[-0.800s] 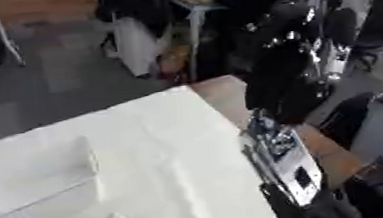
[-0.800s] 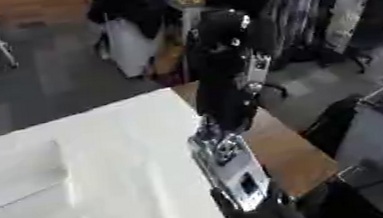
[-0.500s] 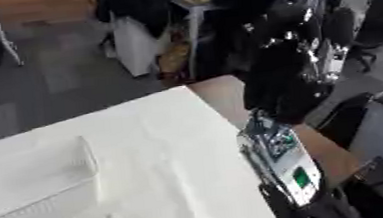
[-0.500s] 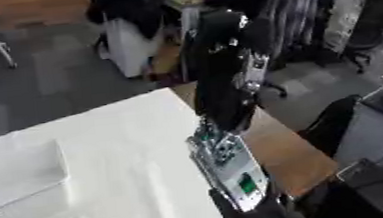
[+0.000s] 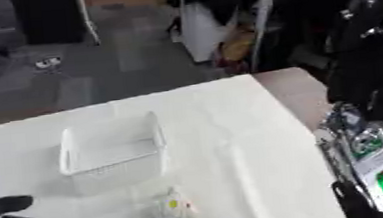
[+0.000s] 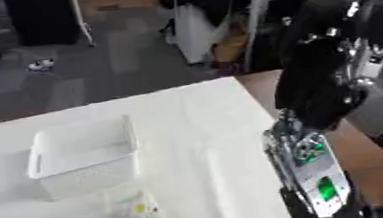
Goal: Pick up objects on the table and place them in the box.
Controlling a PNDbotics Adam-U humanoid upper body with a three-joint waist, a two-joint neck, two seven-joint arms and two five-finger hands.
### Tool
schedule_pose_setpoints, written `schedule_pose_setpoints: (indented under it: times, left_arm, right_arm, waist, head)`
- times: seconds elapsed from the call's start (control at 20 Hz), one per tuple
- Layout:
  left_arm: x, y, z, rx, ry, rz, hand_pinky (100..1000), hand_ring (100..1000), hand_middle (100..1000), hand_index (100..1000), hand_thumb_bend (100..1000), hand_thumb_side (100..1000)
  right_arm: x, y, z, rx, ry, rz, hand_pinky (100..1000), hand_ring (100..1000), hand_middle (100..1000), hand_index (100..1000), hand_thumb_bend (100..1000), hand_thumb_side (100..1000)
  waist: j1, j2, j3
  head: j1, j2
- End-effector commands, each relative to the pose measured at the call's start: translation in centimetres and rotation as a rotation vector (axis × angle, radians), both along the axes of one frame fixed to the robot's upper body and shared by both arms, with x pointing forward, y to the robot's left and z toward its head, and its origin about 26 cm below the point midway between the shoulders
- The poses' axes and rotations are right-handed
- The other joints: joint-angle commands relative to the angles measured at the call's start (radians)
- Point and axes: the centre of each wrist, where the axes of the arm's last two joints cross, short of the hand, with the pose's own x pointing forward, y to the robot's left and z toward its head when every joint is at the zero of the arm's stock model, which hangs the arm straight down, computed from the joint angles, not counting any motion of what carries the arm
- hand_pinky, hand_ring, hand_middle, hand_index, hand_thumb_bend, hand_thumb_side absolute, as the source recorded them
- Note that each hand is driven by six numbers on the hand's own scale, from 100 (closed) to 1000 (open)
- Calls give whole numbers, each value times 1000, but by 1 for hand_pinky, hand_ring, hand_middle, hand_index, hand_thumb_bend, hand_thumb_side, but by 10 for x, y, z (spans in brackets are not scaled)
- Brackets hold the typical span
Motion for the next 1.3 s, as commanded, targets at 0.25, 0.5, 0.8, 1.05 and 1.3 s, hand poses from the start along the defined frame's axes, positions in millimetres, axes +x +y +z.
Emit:
schedule_pose_setpoints:
  times: [0.25, 0.5, 0.8, 1.05, 1.3]
  left_arm:
    - [-2, 1, 7, 8, -25, -8, 389, 740, 862, 923, 452, 951]
    - [-1, 0, 9, -6, -31, -7, 391, 738, 862, 923, 456, 945]
    - [-1, 0, 9, -9, -27, -9, 392, 738, 862, 923, 458, 943]
    - [-1, 0, 8, -8, -19, -9, 392, 738, 862, 923, 457, 947]
    - [-2, 0, 7, -5, -10, -10, 392, 738, 863, 924, 457, 949]
  right_arm:
    - [-3, -2, 2, -122, 93, -37, 100, 228, 386, 675, 372, 959]
    - [-4, -9, 2, -402, 261, -182, 168, 436, 576, 811, 486, 1000]
    - [-5, -19, 6, -746, 419, -372, 395, 583, 785, 817, 575, 1000]
    - [16, -33, 1, -1043, 449, -457, 572, 714, 855, 844, 655, 1000]
    - [46, -52, -7, -1351, 524, -492, 669, 787, 884, 931, 697, 1000]
  waist:
    - [3, -11, 4]
    - [5, -9, 23]
    - [2, -14, 36]
    - [0, -18, 41]
    - [-4, -23, 46]
  head:
    - [110, 16]
    - [126, 20]
    - [105, 27]
    - [95, 32]
    - [83, 42]
